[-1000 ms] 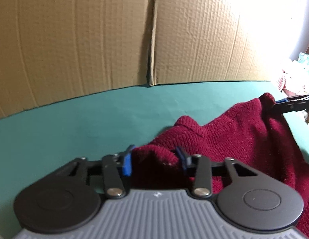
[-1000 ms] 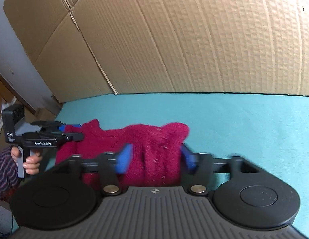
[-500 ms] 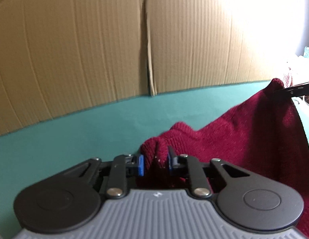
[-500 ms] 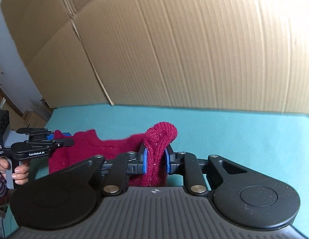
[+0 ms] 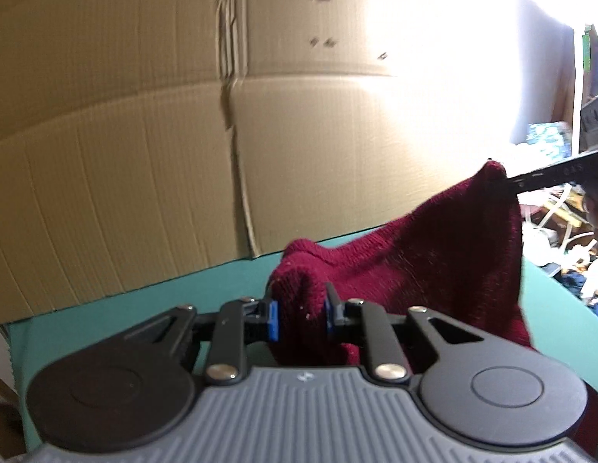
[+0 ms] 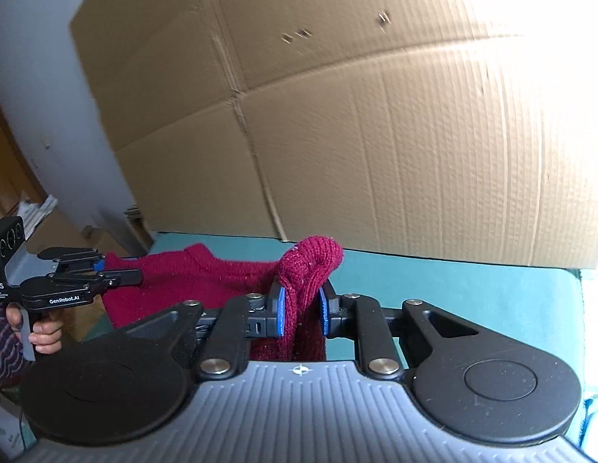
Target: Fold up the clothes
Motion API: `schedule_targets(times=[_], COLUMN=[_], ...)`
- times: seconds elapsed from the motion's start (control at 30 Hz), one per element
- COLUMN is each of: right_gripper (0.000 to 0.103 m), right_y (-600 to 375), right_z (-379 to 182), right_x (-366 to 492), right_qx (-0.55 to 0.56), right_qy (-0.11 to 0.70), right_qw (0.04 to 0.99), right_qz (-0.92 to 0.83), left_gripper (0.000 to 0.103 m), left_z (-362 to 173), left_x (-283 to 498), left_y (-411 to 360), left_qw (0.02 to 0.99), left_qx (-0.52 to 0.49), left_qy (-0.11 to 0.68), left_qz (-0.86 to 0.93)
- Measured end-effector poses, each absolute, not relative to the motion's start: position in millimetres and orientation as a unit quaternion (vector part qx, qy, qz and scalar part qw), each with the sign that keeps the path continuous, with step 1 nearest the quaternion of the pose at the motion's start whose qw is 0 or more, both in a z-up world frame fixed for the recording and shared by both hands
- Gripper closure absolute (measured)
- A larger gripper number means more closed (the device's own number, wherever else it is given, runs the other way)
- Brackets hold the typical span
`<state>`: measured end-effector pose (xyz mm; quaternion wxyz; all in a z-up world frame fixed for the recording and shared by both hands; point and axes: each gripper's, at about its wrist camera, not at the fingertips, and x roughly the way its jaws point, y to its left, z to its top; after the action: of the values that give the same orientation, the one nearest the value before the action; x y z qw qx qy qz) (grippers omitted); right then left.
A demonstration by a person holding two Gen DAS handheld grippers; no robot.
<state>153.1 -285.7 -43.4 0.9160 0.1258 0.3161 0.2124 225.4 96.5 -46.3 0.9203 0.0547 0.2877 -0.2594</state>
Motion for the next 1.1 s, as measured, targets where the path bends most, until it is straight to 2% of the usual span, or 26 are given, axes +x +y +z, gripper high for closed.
schedule_targets(times=[0.2,0.47,0.67,0.87,0.97,1.03,1.1], right_gripper=[0.085,0.084,0.084,0.081,0.076,0.061,0.06], right_y=[-284,-267,-241,-218,-207,-202,-198], right_z=[-27,-37,-64,-98,-110,-114,-112], right_x=[104,53,25,6,5,5,6], right_qx=[0.122,0.101,0.043,-0.026,-0.044,-0.054,-0.061], right_qy=[0.308,0.318,0.353,0.388,0.398,0.403,0.405], right_qw=[0.917,0.914,0.903,0.885,0.878,0.873,0.871], right_qz=[0.223,0.231,0.243,0.255,0.263,0.268,0.271], left_gripper=[0.085,0.084,0.084,0.078,0.077,0.074,0.071], left_z=[-33,-41,-67,-91,-97,-99,-97], left_x=[177,124,86,53,42,35,27], left_y=[106,109,105,94,94,95,100], left_qw=[0.919,0.905,0.893,0.879,0.874,0.873,0.872], left_qx=[0.051,0.07,0.093,0.115,0.124,0.13,0.132], left_qy=[0.269,0.27,0.303,0.334,0.345,0.351,0.354], left_qz=[-0.284,-0.321,-0.32,-0.321,-0.317,-0.314,-0.312])
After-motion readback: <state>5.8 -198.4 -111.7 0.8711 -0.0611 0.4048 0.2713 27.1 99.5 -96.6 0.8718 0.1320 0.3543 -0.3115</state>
